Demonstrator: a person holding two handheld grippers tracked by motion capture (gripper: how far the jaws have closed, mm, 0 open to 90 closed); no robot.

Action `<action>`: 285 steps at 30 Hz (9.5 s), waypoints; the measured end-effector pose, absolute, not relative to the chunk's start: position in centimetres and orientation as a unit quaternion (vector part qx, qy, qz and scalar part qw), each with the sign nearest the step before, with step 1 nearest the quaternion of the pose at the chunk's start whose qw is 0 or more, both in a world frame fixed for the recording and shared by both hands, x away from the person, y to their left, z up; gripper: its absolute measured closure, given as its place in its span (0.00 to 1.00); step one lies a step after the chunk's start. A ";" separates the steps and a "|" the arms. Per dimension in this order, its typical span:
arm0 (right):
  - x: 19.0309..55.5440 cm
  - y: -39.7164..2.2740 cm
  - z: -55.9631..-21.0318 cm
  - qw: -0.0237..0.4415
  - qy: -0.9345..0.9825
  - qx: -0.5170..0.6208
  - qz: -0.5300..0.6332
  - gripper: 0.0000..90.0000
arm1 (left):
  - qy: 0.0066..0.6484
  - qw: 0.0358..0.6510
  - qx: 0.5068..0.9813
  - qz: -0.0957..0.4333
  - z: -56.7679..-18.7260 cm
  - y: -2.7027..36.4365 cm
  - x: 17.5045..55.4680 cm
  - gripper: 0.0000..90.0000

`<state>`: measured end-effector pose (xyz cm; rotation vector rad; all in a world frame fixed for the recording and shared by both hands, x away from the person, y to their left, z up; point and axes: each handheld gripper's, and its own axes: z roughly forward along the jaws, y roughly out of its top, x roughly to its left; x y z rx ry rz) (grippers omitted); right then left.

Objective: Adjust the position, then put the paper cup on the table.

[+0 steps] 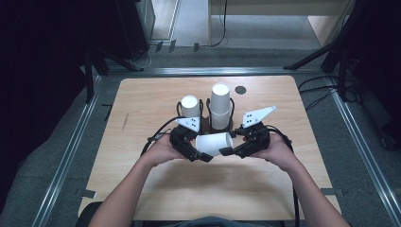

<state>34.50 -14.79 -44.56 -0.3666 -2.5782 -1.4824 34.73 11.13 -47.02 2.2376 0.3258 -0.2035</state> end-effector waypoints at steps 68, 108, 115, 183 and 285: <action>33.9 -13.1 -46.7 -0.005 -0.907 -0.081 -0.413 0.37 | 0.114 0.341 0.932 -0.046 -46.6 10.0 35.3 0.08; 34.0 -13.2 -45.8 0.021 -0.884 -0.090 -0.458 0.30 | 0.143 0.441 0.882 -0.082 -45.7 12.0 35.2 0.26; 34.2 -13.1 -46.3 0.010 -0.894 -0.112 -0.434 0.27 | 0.151 0.424 0.890 -0.075 -45.3 12.4 35.4 0.26; 34.1 -11.9 -47.7 0.011 -0.913 -0.091 -0.397 0.37 | 0.124 0.317 0.939 -0.045 -44.9 8.8 35.3 0.13; 34.2 -16.1 -47.1 -0.052 -0.889 -0.185 -0.415 0.25 | 0.177 0.348 0.921 -0.002 -43.6 13.7 35.0 0.27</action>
